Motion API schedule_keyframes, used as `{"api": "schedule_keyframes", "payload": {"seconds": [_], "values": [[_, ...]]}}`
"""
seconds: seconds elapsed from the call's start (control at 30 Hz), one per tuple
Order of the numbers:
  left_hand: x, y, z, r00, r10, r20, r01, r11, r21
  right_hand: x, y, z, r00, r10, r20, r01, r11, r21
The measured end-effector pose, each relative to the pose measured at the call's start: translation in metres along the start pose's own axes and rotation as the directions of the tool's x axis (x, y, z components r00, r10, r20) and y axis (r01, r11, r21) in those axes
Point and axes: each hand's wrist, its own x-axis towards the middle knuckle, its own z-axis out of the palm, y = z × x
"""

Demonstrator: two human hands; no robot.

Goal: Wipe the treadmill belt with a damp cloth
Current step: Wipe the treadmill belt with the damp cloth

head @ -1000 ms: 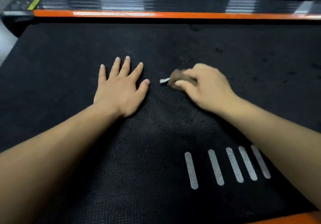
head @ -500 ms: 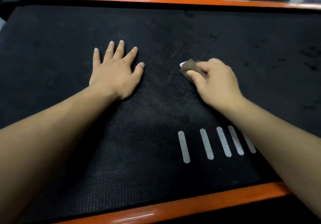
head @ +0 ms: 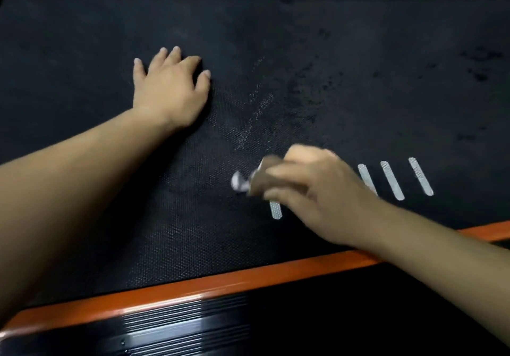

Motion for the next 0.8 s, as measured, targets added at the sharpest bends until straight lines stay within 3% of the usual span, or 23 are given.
{"api": "schedule_keyframes", "payload": {"seconds": [0.07,0.13,0.27,0.4,0.5,0.57,0.63,0.67,0.8], "values": [[-0.003,0.012,0.001,0.999,-0.053,0.007,0.053,0.999,-0.011,-0.006,0.003,-0.007,0.992,-0.063,0.108,0.060,0.998,0.033],[-0.004,0.026,0.002,0.997,-0.076,0.007,0.077,0.995,-0.059,0.009,0.029,-0.018,0.998,-0.064,0.020,0.065,0.997,-0.052],[-0.004,0.044,0.008,0.999,-0.037,0.018,0.038,0.996,-0.078,0.029,0.070,-0.028,0.959,0.183,-0.218,-0.216,0.967,-0.139],[-0.007,0.045,0.015,0.999,-0.025,0.023,0.025,1.000,-0.001,0.004,0.026,-0.006,0.999,-0.045,-0.021,0.045,0.999,0.010],[-0.010,0.044,0.017,0.999,-0.017,0.031,0.015,0.999,0.034,0.022,0.040,-0.016,0.992,-0.120,0.044,0.124,0.987,-0.098],[-0.011,0.045,0.017,0.999,-0.018,0.042,0.017,0.999,0.042,0.053,0.076,-0.029,0.992,0.032,-0.123,-0.058,0.975,-0.214],[-0.011,0.045,0.019,0.999,-0.022,0.035,0.020,0.999,0.036,0.073,0.096,-0.034,0.922,0.235,-0.308,-0.299,0.937,-0.179],[-0.010,0.045,0.019,0.999,-0.021,0.028,0.020,0.999,0.035,0.073,0.094,-0.027,0.910,0.246,-0.333,-0.313,0.936,-0.163],[-0.009,0.043,0.020,1.000,-0.020,0.016,0.019,0.999,0.036,0.038,0.041,-0.002,0.992,0.000,-0.127,-0.006,0.999,-0.046]]}}
